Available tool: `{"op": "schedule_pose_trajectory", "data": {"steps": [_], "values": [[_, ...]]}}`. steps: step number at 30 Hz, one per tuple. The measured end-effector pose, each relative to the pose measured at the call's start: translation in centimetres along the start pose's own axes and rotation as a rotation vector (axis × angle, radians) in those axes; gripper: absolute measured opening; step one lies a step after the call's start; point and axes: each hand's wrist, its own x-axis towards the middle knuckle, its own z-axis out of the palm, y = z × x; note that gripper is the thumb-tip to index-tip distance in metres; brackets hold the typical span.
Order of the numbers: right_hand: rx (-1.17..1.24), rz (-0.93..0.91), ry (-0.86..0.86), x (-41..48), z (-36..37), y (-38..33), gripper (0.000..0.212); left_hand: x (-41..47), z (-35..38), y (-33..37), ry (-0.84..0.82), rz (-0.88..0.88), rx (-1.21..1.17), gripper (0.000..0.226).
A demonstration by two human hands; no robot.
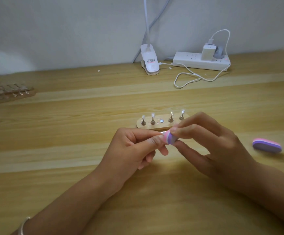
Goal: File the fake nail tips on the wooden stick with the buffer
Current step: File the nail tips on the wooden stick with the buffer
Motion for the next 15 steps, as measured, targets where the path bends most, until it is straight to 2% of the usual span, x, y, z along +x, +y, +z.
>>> {"op": "schedule_pose_trajectory", "data": {"steps": [3,7,11,15], "values": [[0.006,0.038,0.006,0.07,-0.27,0.26,0.008,-0.01,-0.10,-0.04,0.008,-0.008,0.009,0.013],[-0.024,-0.016,-0.005,0.01,0.06,0.01,0.012,0.01,-0.07,0.08,-0.017,-0.004,0.011,0.014],[-0.028,0.043,-0.003,0.08,-0.27,0.45,0.010,-0.02,-0.11,0.03,-0.001,-0.017,0.002,0.015],[-0.028,0.002,-0.013,-0.02,-0.07,0.24,0.011,-0.03,-0.02,0.07,-0.007,-0.017,0.006,0.017]]}}
